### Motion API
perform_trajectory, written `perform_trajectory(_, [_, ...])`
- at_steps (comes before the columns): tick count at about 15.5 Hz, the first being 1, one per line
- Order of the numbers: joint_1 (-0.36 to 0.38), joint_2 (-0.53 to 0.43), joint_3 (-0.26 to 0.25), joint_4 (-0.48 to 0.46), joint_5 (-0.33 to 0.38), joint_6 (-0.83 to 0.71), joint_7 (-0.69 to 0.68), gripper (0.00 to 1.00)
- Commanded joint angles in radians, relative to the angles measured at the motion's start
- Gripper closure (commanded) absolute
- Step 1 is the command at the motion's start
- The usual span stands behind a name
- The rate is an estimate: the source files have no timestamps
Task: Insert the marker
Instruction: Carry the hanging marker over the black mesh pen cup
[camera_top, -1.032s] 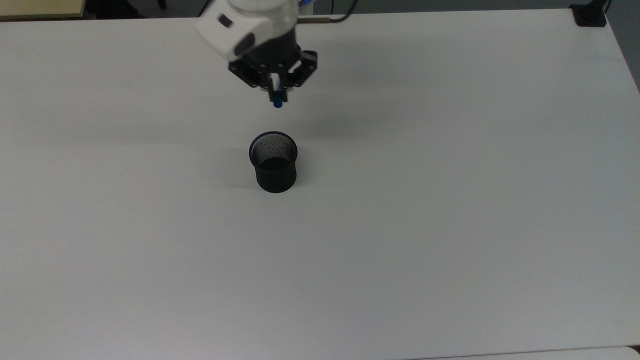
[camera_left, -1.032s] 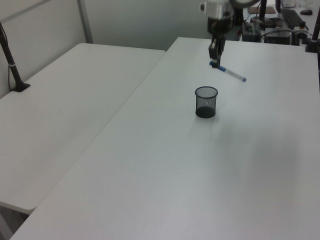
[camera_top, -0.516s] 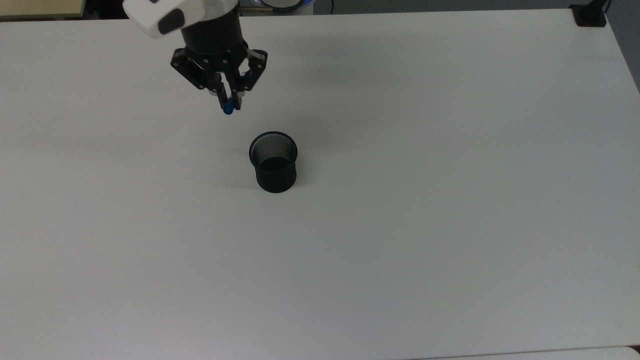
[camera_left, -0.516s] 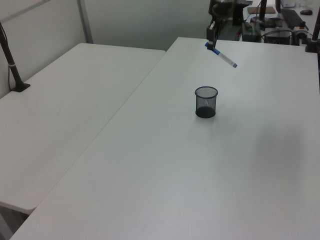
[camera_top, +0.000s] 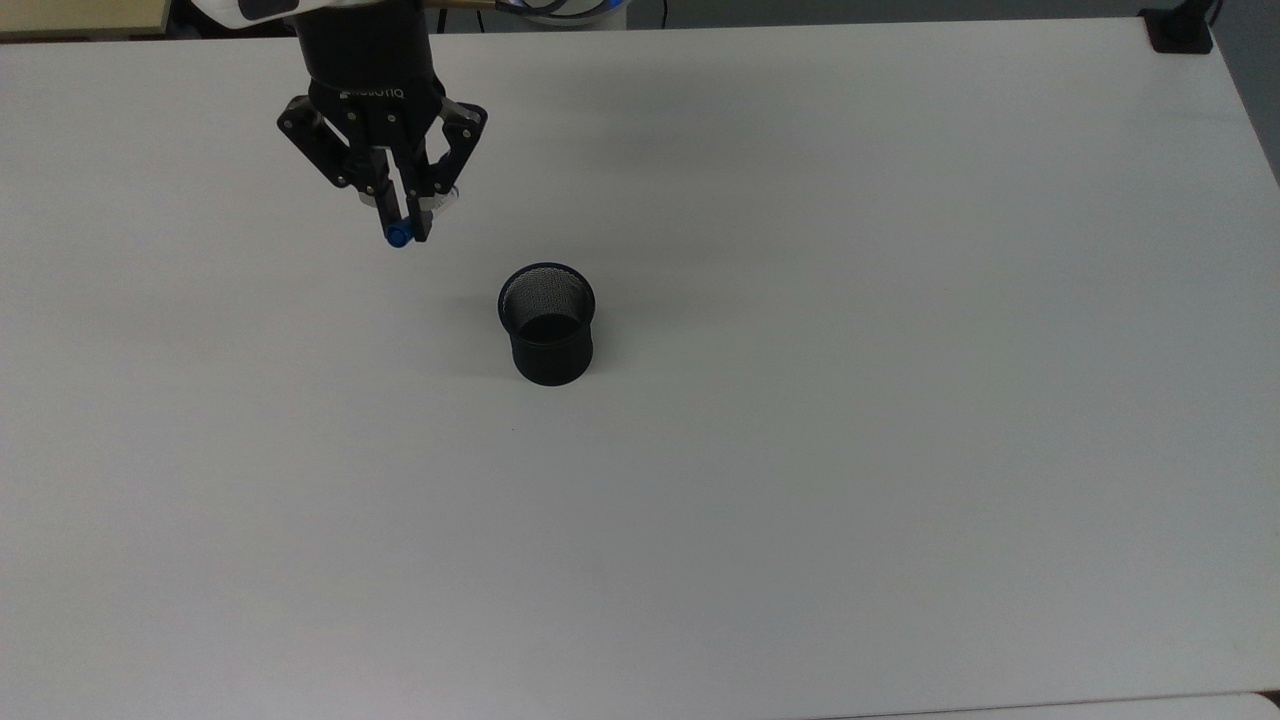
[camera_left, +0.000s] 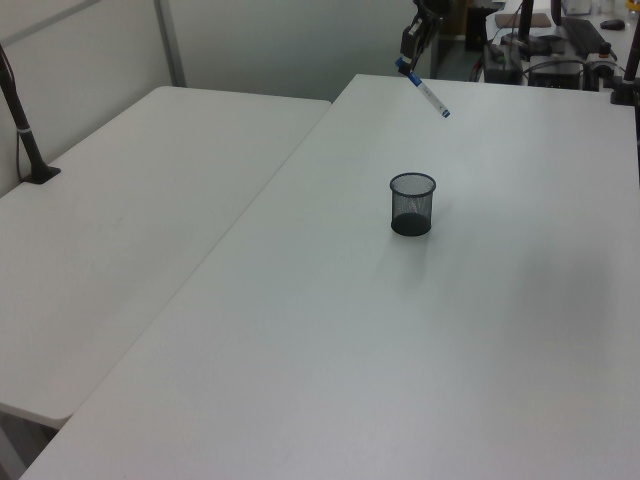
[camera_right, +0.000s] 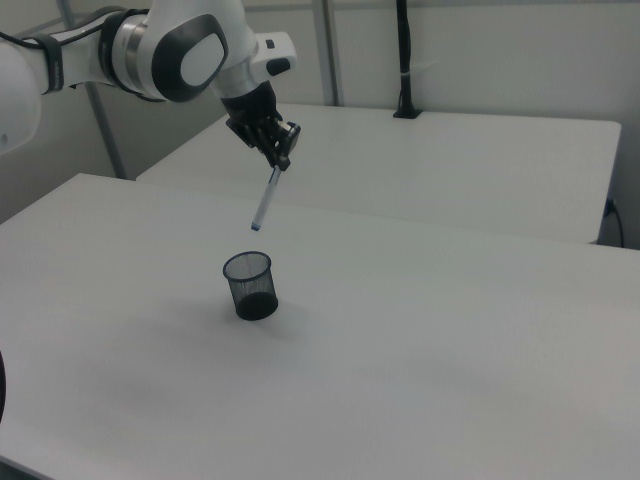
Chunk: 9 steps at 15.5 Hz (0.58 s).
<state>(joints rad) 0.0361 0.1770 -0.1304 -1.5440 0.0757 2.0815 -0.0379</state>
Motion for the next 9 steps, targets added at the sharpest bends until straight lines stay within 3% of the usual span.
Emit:
perform_trajectory(1, [-0.002,-0.019,0.0,-0.007,0.021,0.037,0.004,0.95])
perform_trajectory(9, [-0.005,-0.025,-0.003,-0.011,0.021,0.077,0.035,0.95])
